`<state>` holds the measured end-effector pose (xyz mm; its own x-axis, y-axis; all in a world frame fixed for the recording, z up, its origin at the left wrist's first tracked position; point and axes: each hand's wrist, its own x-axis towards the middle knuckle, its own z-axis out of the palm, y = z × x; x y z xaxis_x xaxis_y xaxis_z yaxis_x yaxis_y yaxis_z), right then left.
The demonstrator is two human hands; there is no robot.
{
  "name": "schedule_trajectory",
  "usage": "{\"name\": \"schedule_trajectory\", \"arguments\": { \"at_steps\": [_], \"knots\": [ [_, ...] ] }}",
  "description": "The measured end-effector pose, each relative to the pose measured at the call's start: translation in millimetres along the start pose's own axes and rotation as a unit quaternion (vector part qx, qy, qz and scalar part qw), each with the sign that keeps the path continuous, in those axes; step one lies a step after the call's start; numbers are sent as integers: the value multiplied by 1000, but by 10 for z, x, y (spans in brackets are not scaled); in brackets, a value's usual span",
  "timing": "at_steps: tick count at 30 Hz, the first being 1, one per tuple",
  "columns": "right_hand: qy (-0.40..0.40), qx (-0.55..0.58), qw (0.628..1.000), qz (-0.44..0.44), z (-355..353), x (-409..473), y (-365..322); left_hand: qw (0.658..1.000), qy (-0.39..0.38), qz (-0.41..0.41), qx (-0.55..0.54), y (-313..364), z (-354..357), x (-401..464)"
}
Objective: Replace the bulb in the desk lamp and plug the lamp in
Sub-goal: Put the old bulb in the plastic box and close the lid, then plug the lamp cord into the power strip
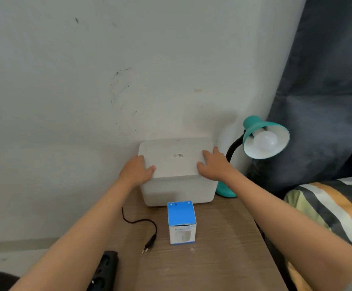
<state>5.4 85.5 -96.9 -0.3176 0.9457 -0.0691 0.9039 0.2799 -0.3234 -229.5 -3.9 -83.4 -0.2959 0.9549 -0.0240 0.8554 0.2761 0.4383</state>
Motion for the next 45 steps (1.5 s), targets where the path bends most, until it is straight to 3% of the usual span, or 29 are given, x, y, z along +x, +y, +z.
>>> {"name": "schedule_trajectory", "arguments": {
  "at_steps": [4, 7, 9, 11, 13, 17, 19, 23, 26, 36, 40, 41, 43, 45],
  "knots": [
    [-21, -37, 999, 17, -151, -58, -86, 999, -45, -26, -17, 84, -128, -74],
    [90, 74, 993, -28, -83, -380, -226, 996, 23, -16, -89, 64, -74, -328],
    [181, 165, 963, -109, 66, -733, -372, 987, 78, 15, -142, -7, 8, -620],
    [218, 206, 935, -191, 263, -1139, -553, 982, 119, 33, -145, -126, 123, -927],
    [196, 237, 915, -263, 519, -1514, -720, 984, 129, 13, -126, -273, 253, -1235],
    [24, 228, 921, -314, 1200, -1957, -871, 989, 99, -64, -90, -741, 564, -1830],
    [8, 225, 935, -272, 1489, -1991, -899, 987, 101, -96, -77, -959, 668, -2111],
    [35, 285, 952, -105, 1690, -1918, -1036, 983, 109, -132, -69, -1194, 813, -2518],
    [9, 276, 961, -31, 1783, -1855, -1139, 980, 94, -138, -112, -1259, 920, -2645],
    [4, 251, 966, 56, 1822, -1642, -1291, 974, 98, -143, -148, -1281, 1015, -2671],
    [-4, 415, 902, 120, 1722, -1748, -1411, 972, 128, -133, -144, -1290, 1031, -2676],
    [-23, 470, 869, 153, 1691, -1765, -1448, 971, 132, -131, -147, -1299, 1038, -2676],
    [-125, 587, 768, 222, 1565, -1808, -1523, 969, 139, -130, -158, -1302, 1036, -2684],
    [-230, 657, 679, 235, 1447, -1835, -1561, 967, 144, -127, -165, -1317, 1040, -2683]
  ]
}}
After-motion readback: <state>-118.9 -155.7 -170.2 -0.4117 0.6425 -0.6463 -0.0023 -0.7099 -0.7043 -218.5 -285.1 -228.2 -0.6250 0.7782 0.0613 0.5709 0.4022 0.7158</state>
